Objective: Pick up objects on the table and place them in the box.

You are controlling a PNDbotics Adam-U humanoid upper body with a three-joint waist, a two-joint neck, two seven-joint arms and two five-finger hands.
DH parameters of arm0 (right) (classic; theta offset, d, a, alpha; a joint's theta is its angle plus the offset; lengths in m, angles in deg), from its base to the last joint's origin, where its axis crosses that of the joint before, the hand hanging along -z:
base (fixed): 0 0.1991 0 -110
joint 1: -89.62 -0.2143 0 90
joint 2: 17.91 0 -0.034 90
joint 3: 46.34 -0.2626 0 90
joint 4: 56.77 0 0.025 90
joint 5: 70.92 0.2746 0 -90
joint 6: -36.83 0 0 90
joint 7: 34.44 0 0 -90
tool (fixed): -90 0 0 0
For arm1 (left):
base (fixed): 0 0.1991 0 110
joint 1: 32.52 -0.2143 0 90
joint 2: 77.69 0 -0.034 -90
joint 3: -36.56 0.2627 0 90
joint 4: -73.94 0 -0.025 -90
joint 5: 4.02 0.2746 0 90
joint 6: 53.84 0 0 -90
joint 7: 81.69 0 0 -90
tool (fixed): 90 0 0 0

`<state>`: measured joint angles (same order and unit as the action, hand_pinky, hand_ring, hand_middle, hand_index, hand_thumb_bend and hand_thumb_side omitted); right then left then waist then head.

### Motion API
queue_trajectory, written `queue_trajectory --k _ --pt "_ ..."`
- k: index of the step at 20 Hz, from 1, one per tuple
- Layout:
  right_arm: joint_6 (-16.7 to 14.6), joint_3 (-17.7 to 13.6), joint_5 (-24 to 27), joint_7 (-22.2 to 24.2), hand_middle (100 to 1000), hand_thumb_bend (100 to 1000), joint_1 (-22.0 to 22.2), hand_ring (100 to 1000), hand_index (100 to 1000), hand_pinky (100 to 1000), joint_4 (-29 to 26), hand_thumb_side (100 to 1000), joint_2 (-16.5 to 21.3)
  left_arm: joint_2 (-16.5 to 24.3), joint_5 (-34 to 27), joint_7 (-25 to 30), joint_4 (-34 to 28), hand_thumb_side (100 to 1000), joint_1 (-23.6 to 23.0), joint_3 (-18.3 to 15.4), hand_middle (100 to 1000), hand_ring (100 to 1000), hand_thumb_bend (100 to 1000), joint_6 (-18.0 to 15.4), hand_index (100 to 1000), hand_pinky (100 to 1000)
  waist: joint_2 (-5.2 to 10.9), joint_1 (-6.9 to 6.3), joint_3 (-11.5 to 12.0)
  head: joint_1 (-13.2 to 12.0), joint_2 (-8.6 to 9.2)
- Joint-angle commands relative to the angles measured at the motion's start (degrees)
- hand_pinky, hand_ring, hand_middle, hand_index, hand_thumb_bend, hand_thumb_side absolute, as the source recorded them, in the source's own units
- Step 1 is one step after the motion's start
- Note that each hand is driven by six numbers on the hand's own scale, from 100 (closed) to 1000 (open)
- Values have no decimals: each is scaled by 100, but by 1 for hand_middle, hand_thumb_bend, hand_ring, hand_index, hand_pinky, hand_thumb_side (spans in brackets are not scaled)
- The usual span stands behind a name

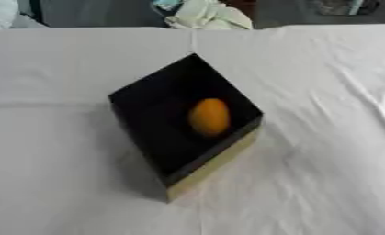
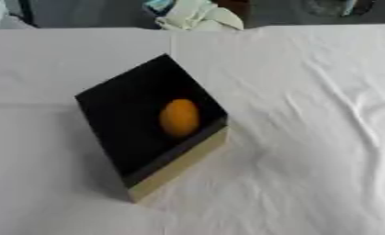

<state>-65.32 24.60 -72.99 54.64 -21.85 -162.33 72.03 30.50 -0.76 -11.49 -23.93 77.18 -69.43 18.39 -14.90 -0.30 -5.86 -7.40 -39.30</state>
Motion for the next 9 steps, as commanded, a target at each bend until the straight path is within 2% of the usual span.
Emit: queue_trajectory --k 1,9 --pt "-11 -67 -11 -56 597 100 -74 579 840 681 -93 773 157 61 -64 37 -28 723 -37 -161 672 608 118 -31 768 483 86 7 13 5 -26" --pt "-6 -84 -18 -111 597 100 -59 579 839 680 -117 769 141 -71 -104 80 -92 684 -209 -259 668 605 176 -57 765 481 113 14 14 -29 -58"
